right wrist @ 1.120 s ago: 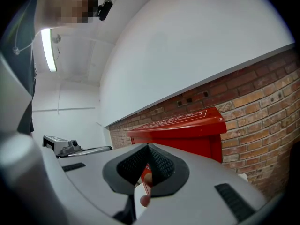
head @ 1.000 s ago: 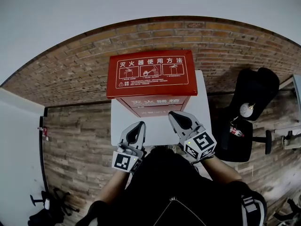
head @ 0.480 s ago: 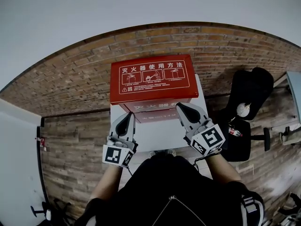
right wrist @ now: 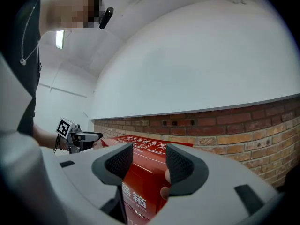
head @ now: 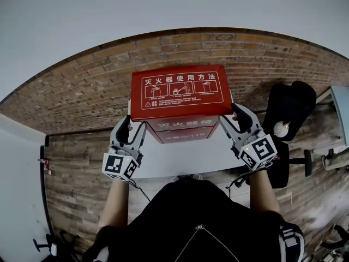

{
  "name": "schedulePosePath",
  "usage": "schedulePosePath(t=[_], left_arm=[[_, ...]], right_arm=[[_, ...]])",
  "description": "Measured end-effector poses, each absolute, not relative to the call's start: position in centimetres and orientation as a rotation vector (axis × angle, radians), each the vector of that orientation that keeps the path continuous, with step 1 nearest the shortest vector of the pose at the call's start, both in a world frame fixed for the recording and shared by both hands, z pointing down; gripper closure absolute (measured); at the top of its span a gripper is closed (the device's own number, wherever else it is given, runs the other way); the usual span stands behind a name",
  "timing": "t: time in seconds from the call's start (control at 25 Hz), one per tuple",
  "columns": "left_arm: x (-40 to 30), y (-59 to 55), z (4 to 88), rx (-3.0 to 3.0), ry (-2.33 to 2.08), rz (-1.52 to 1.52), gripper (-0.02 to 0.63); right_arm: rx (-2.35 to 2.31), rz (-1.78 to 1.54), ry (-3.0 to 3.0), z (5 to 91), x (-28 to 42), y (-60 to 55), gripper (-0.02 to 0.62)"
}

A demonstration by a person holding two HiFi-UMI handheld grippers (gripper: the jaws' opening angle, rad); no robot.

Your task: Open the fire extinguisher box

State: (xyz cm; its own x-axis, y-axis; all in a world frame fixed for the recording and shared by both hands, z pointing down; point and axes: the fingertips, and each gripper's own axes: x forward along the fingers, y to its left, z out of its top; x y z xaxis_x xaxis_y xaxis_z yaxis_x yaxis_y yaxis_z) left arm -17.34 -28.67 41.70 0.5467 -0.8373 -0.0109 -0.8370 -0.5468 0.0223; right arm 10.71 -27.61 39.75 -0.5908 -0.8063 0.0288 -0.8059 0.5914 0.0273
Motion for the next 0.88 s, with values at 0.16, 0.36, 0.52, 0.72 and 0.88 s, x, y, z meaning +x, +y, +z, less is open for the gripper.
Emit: schedulePosePath(t=[0.16,0.36,0.52,0.72,0.88], left_arm=[[-18.4,-29.9,42.5,2.737,-1.45,-0.024,0.286],[-18.1,-30.4,43.6,2.756,-1.36,0.004,0.252],[-17.7,-30.8,44.3,2.754,-1.308,-0.005,0.244],[-17.3,-30.6,44.7,2.777,-1.295,-0.018,0.244],[-17.3,-30.8,44.6,2.774,-1.343,0.003,0.245]], right_arm=[[1.425,0.071,-2.725,41.4,12.7,-28.9,0.35],[1.412,0.181,-2.702,43.6,13.8,-29.9,0.327],[1.37,0.227,-2.701,44.9,13.3,-30.3,0.319],[1.333,0.209,-2.709,45.5,12.5,-30.3,0.319],[1.368,0.188,-2.692,45.4,12.6,-30.4,0.319]])
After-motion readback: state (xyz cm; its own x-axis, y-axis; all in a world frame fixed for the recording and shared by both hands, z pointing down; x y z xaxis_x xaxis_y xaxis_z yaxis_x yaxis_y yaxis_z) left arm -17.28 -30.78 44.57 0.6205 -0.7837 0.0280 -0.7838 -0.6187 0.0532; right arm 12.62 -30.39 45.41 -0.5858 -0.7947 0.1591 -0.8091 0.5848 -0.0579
